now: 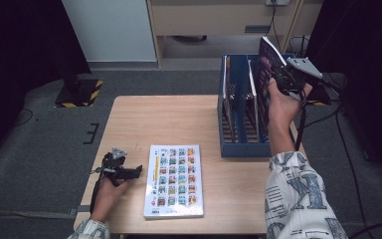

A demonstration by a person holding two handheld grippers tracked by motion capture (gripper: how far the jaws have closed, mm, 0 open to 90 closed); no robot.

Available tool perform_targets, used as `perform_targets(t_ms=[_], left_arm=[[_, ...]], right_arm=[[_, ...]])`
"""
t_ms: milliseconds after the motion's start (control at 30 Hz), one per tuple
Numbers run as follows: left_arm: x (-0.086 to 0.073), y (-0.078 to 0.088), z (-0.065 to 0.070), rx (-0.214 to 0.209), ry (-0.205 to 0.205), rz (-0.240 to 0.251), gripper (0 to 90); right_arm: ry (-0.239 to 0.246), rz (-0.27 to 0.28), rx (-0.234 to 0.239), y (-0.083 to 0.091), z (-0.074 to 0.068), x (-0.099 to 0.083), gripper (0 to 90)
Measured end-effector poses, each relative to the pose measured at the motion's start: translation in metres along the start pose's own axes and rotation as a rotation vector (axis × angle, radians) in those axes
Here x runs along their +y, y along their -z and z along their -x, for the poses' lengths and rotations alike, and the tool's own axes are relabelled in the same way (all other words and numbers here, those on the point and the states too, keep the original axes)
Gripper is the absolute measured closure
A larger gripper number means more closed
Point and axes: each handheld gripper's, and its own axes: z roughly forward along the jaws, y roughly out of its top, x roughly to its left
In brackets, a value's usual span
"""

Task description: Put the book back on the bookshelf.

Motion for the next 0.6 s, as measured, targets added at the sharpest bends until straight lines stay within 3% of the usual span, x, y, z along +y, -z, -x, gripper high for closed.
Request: perform_targets(t_ms=[233,600], left_arm=[[0.000,0.000,0.000,0.000,0.000,0.000,0.0],[0.000,0.000,0.001,0.000,0.004,-0.001,0.0]], right_arm=[[0.025,0.028,0.046,0.002,-0.009,0.000,83.9],[0.020,0.020,0.049,-0.010,-0.002,-0.020,83.7]])
